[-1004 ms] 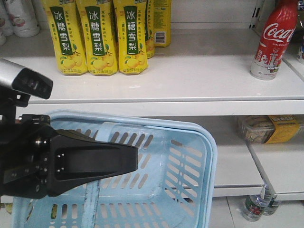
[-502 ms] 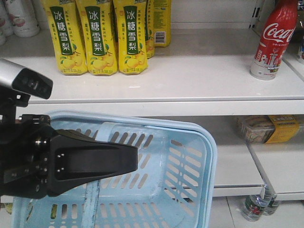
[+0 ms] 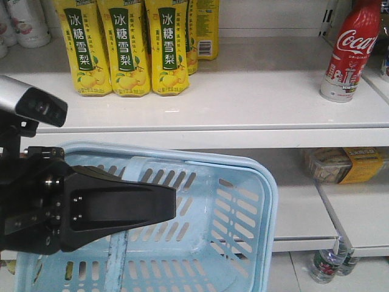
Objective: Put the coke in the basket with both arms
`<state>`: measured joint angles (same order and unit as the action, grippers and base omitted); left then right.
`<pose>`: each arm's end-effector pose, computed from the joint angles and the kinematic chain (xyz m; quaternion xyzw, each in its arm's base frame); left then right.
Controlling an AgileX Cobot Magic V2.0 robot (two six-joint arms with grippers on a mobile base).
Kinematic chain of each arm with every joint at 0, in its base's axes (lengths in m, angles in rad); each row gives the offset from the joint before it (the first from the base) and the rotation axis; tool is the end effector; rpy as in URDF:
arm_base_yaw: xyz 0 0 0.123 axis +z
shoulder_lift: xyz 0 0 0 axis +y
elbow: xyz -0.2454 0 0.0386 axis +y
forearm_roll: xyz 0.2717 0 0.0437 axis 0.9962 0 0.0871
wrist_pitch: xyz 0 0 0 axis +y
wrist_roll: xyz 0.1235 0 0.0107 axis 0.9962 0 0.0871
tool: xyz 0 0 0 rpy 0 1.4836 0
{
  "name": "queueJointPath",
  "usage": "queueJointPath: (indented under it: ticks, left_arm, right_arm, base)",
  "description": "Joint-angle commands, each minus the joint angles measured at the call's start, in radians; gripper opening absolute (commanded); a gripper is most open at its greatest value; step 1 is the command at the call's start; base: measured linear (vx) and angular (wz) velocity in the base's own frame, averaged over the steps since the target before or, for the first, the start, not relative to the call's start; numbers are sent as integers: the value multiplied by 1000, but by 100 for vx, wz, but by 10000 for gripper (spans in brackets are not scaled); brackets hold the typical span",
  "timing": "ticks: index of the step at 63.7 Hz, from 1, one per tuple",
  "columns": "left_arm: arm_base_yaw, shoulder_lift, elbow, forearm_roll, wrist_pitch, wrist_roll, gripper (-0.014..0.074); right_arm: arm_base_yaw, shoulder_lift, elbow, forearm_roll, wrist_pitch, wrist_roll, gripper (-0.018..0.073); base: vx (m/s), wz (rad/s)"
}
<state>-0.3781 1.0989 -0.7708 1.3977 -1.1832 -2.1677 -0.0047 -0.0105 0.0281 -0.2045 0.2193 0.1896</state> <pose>0.1854 -0.1953 0.3209 0.2168 0.6486 -0.6822 0.2588 0.1491 -0.0062 0.1799 0.0124 0.7564 -0.0216 0.6536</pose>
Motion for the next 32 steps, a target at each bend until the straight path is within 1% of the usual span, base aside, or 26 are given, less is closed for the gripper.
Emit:
queueJointPath:
  ticks: [1, 5, 8, 21, 27, 30, 32]
  left_arm:
    - [-2, -22, -25, -91, -26, 5, -6]
    - [-2, -22, -25, -91, -26, 5, -6]
    - [-2, -22, -25, -91, -26, 5, -6]
    - [-2, -22, -25, -91, -26, 5, -6]
    - [-2, -22, -25, -91, -26, 5, -6]
    - [-2, -22, -25, -91, -26, 5, -6]
    - [-2, -22, -25, -91, -26, 5, -6]
  right_arm:
    - [-4, -12, 7, 45, -173, 45, -5]
    - [-4, -12, 7, 115, -251, 109, -5]
    - [-4, -12, 7, 165, -295, 136, -5]
    - [-4, -12, 7, 271, -421, 164, -5]
    - [-4, -12, 6, 361, -495, 215, -5]
    - [-1, -12, 1, 403, -531, 259, -5]
    - [-1, -12, -11, 408, -532, 284, -5]
  base:
    - [0, 0]
    - [0, 0]
    - [0, 0]
    - [0, 0]
    - [0, 0]
    - [0, 0]
    - [0, 0]
